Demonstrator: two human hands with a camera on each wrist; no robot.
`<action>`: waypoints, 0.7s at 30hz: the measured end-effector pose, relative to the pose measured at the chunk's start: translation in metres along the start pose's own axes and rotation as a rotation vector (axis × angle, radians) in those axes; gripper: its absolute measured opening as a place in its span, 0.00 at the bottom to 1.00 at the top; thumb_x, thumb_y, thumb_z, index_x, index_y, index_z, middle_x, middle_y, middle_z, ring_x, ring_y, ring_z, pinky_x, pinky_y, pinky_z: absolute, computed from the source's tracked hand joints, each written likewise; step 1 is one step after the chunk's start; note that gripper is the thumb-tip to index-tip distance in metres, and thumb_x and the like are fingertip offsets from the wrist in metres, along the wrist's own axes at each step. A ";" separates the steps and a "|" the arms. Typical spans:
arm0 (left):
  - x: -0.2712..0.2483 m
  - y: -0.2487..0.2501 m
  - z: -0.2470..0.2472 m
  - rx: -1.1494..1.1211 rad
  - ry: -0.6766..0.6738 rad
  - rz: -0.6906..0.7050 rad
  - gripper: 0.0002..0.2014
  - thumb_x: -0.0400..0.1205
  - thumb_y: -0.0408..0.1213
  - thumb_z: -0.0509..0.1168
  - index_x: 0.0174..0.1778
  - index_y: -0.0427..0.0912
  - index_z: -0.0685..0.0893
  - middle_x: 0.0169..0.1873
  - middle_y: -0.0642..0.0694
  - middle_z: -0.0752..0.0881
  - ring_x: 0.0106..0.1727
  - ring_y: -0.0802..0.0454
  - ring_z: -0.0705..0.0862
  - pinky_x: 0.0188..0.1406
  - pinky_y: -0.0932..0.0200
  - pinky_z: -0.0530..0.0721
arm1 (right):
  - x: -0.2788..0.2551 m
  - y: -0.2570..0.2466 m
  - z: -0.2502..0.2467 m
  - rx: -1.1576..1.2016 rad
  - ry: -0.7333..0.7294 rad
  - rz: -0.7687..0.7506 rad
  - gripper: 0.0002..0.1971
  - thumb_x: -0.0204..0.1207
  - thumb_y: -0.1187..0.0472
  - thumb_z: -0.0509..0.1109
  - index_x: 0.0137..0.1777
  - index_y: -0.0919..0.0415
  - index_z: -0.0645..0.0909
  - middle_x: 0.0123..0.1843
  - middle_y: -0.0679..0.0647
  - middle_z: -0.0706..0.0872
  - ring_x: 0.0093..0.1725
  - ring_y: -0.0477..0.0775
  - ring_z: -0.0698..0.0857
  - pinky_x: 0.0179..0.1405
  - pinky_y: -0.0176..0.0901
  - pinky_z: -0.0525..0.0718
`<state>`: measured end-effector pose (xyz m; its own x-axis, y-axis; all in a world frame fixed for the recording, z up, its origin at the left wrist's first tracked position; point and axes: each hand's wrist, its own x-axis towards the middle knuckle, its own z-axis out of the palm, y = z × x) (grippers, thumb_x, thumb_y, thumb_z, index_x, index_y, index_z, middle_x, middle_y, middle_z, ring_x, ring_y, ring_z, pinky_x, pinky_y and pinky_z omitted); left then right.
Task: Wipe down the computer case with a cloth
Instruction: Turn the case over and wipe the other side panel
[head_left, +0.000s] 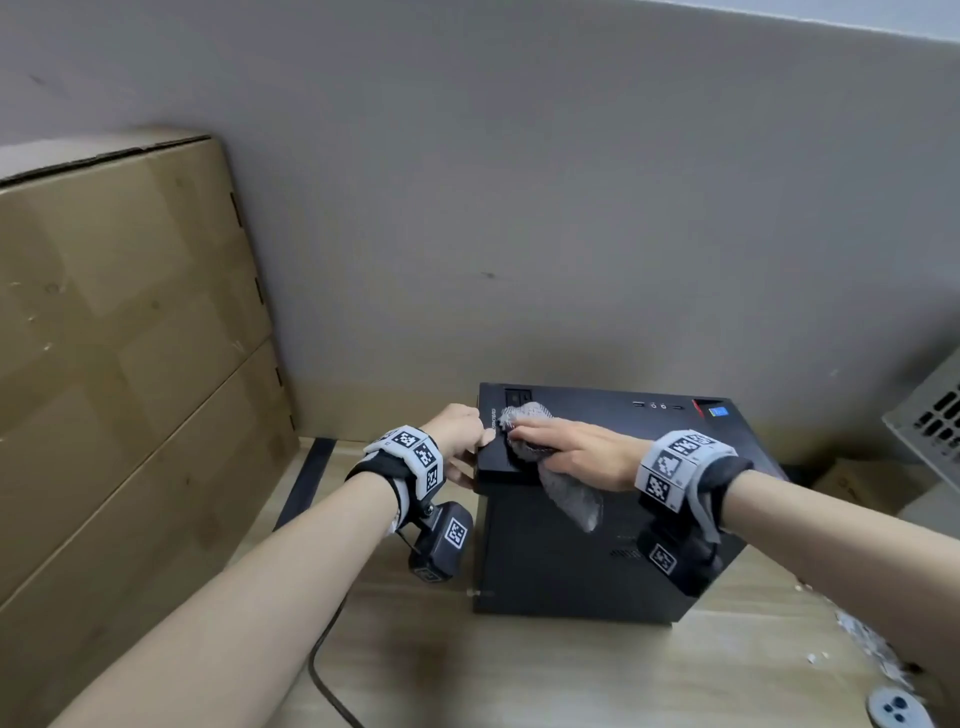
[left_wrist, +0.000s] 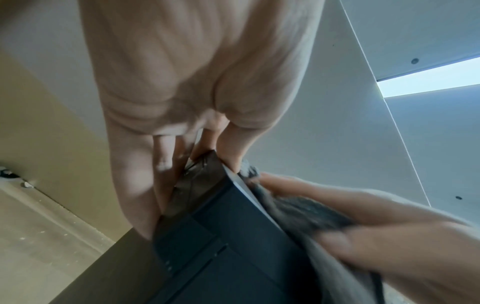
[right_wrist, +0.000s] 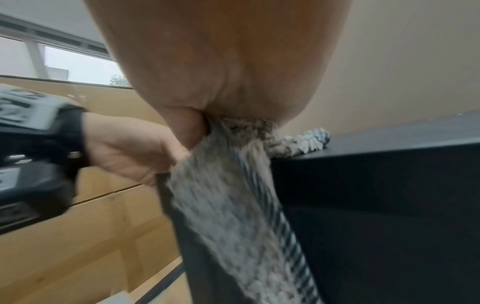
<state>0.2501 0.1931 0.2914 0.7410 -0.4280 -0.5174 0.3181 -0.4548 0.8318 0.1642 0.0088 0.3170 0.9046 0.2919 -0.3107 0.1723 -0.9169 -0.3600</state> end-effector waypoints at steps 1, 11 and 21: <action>-0.001 0.000 0.000 -0.004 0.007 -0.006 0.18 0.78 0.20 0.52 0.59 0.33 0.81 0.55 0.32 0.84 0.43 0.38 0.85 0.33 0.35 0.89 | -0.009 0.000 0.005 -0.002 0.005 -0.030 0.32 0.81 0.68 0.60 0.86 0.54 0.62 0.88 0.43 0.55 0.86 0.43 0.52 0.86 0.43 0.48; -0.014 -0.009 -0.004 -0.018 0.002 -0.035 0.15 0.82 0.24 0.57 0.63 0.37 0.81 0.60 0.35 0.86 0.53 0.37 0.88 0.40 0.26 0.87 | -0.031 -0.015 0.031 -0.065 0.172 -0.205 0.33 0.77 0.79 0.55 0.80 0.54 0.73 0.84 0.44 0.66 0.82 0.42 0.61 0.73 0.16 0.47; -0.023 0.000 0.003 0.001 0.033 -0.006 0.14 0.85 0.32 0.60 0.66 0.40 0.81 0.59 0.37 0.87 0.46 0.42 0.89 0.41 0.29 0.88 | -0.051 0.024 -0.004 -0.305 0.190 -0.165 0.32 0.68 0.80 0.62 0.69 0.55 0.83 0.72 0.41 0.80 0.63 0.50 0.76 0.61 0.51 0.80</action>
<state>0.2311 0.2003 0.3022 0.7580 -0.3996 -0.5155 0.3220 -0.4581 0.8285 0.1234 -0.0292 0.3278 0.9060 0.4131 -0.0922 0.4038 -0.9089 -0.1043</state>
